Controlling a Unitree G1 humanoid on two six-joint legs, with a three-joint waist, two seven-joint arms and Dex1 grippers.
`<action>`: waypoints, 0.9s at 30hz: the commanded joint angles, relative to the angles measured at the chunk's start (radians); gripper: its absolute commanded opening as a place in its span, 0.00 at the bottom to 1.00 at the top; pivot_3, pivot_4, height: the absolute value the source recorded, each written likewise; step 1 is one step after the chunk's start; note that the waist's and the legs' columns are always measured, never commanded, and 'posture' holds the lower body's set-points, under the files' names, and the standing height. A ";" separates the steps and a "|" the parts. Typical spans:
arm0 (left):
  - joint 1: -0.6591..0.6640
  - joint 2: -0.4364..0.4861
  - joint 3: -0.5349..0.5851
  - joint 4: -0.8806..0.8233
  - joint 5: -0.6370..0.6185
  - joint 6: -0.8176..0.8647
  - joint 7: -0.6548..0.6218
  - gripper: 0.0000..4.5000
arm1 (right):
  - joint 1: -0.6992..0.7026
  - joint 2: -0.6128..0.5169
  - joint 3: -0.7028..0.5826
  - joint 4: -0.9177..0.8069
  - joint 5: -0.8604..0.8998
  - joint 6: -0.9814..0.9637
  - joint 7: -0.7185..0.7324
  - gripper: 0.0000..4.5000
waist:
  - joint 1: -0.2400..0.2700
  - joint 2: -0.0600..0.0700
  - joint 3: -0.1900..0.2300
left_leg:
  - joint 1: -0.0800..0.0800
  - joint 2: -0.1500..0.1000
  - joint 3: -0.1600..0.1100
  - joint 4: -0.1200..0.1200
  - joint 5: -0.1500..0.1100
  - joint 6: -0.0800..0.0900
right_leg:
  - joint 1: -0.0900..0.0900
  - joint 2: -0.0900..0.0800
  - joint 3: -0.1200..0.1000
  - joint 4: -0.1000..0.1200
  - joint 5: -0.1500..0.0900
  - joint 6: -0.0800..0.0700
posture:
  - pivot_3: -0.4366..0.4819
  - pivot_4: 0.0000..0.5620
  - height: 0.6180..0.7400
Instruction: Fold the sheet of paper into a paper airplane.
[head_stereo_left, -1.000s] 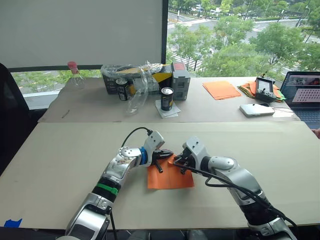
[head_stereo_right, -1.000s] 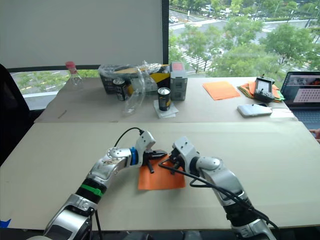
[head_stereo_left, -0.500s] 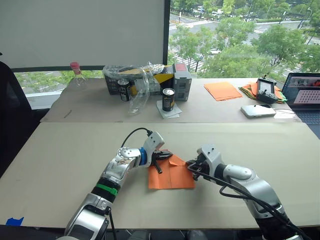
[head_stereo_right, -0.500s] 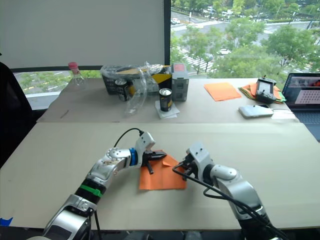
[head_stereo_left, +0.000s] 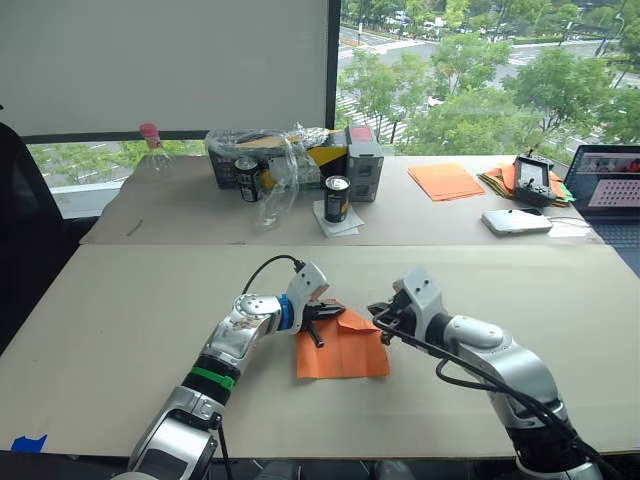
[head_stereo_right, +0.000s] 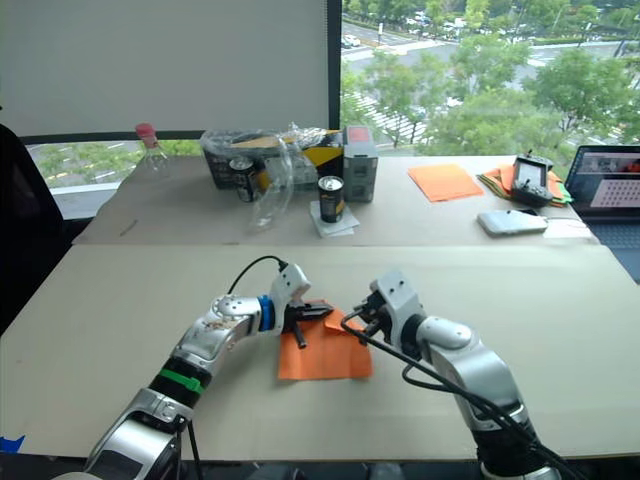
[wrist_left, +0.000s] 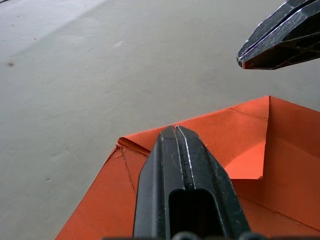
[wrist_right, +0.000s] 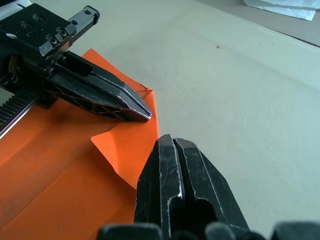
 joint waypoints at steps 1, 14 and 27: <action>0.000 0.000 -0.009 0.011 0.015 0.012 0.003 0.00 | 0.007 0.013 0.032 0.012 -0.019 -0.027 -0.014 0.00 | 0.000 0.000 0.000 | 0.000 0.000 0.000 0.000 0.000 0.000 | 0.000 0.000 0.000 0.000 0.000 0.000 | 0.48 0.27 0.63; -0.051 -0.045 0.023 -0.120 -0.032 0.146 0.037 0.00 | 0.030 0.035 0.128 0.084 -0.080 -0.021 -0.035 0.00 | -0.008 0.000 0.000 | 0.001 0.000 0.000 0.000 0.000 0.000 | 0.000 0.000 0.000 0.001 0.000 0.000 | 0.48 0.27 0.63; -0.016 -0.070 -0.047 0.006 0.059 0.089 0.111 0.00 | 0.053 0.022 0.127 0.057 -0.078 0.011 -0.048 0.00 | -0.010 0.000 -0.001 | 0.002 0.000 0.000 0.000 0.000 0.000 | 0.002 0.000 0.000 0.000 0.000 0.000 | 0.48 0.27 0.63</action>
